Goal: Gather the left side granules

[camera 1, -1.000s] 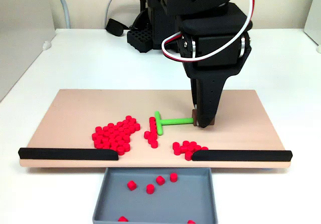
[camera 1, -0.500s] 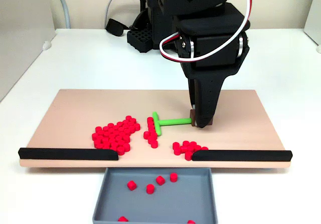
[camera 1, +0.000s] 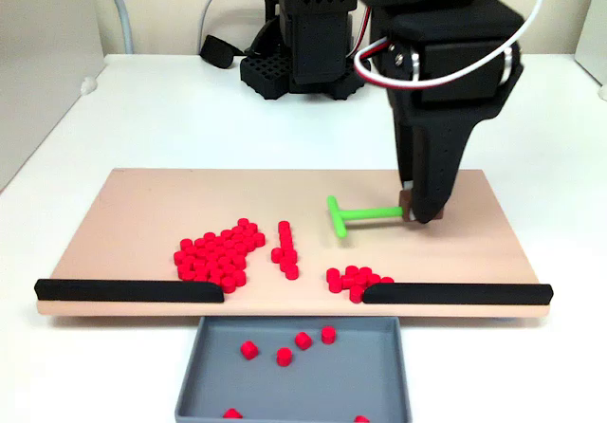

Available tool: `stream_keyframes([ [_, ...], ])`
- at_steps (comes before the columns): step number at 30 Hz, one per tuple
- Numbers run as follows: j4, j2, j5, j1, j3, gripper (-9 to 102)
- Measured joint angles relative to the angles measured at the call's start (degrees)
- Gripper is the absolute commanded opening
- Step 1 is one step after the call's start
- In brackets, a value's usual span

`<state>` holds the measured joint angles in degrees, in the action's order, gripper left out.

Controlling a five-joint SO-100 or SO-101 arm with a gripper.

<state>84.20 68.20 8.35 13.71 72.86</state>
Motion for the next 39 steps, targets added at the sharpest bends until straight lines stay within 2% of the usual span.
stream_keyframes([
  [5, 2.1, 5.2, -1.9, 3.0, 0.0, 0],
  [12, 6.9, 16.0, -19.2, 3.9, 3.1, 0],
  [17, 7.3, 26.1, -39.3, 1.1, 11.9, 0],
  [28, 6.9, 39.8, -90.5, -11.0, 27.5, 0],
  [33, 6.2, 39.5, -98.4, -14.2, 27.6, 0],
  [39, 4.4, 36.6, -96.9, -14.9, 27.6, 0],
])
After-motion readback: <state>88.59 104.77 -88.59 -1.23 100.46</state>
